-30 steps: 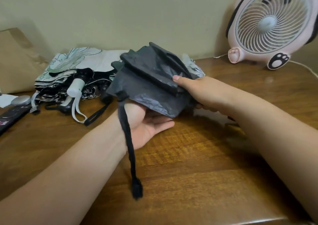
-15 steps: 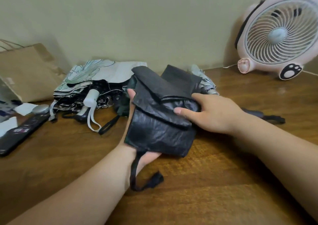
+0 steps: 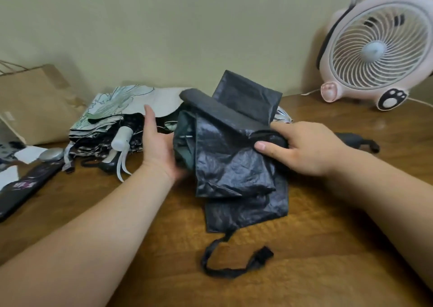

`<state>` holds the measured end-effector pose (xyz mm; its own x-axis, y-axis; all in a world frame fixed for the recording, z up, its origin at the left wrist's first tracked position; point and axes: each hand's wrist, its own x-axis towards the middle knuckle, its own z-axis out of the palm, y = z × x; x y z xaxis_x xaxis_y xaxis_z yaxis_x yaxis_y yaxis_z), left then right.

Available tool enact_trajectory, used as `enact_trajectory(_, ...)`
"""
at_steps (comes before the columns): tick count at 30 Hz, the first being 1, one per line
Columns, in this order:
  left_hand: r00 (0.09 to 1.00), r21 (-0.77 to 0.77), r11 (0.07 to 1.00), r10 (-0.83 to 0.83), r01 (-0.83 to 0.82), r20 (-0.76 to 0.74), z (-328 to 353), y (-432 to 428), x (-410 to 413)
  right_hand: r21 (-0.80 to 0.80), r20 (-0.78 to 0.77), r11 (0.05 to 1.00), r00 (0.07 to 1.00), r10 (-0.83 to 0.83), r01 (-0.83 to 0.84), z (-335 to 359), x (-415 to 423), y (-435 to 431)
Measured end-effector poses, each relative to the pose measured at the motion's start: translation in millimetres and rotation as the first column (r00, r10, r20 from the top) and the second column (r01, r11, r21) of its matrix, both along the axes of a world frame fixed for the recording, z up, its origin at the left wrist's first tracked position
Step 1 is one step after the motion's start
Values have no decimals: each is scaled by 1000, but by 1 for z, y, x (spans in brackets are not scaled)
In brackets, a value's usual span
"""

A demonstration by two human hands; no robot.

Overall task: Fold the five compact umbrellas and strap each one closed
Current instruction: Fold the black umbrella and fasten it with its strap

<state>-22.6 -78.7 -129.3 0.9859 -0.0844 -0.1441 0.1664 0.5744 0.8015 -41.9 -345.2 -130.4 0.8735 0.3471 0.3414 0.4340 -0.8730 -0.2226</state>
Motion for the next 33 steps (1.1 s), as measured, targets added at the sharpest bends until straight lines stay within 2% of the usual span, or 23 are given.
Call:
enact_trajectory(5, 976, 192, 957, -212, 216, -41, 9, 22, 27, -156, -157, 985, 986, 49, -73, -11, 6, 7)
enact_trajectory(7, 943, 325, 888, -329, 324, -41, 18, 26, 39, -151, -188, 985, 980, 59, -89, -13, 9, 8)
enact_trajectory(10, 909, 504, 781, -417, 369, -20, 32, 22, 51, -129, -212, 987, 975, 68, -97, -15, 12, 6)
enact_trajectory(12, 879, 602, 718, -474, 350, 53, 39, 15, 55, -68, -228, 992, 969, 90, -108, -15, 11, 5)
enact_trajectory(15, 824, 728, 667, -495, 158, 275, 48, 3, 50, 56, -264, 993, 958, 113, -102, -14, 9, 2)
enact_trajectory(17, 777, 756, 653, -502, 53, 379, 48, 1, 44, 118, -295, 987, 945, 141, -110, -12, 6, 2)
enact_trajectory(19, 762, 754, 656, -504, 32, 407, 45, 2, 36, 120, -323, 988, 937, 129, -95, -11, 3, 1)
enact_trajectory(22, 845, 792, 609, -443, 39, 299, 38, 13, 25, 139, -378, 986, 915, 138, -91, -10, 2, -1)
enact_trajectory(25, 874, 848, 473, -485, 240, 24, 23, 29, 8, 249, -439, 962, 872, 215, -112, -6, -1, -10)
enact_trajectory(27, 889, 820, 504, -459, 271, -12, 16, 34, -4, 261, -460, 960, 862, 215, -100, -1, -2, -18)
enact_trajectory(29, 928, 821, 540, -371, 182, 38, 14, 37, -14, 252, -454, 964, 869, 197, -86, -1, -1, -22)
enact_trajectory(30, 943, 870, 481, -327, 106, 66, 14, 40, -18, 238, -434, 969, 885, 170, -69, -2, 1, -22)
enact_trajectory(33, 940, 983, 180, -331, -28, 88, 13, 51, -34, 139, -356, 990, 931, 84, -36, -3, 1, -15)
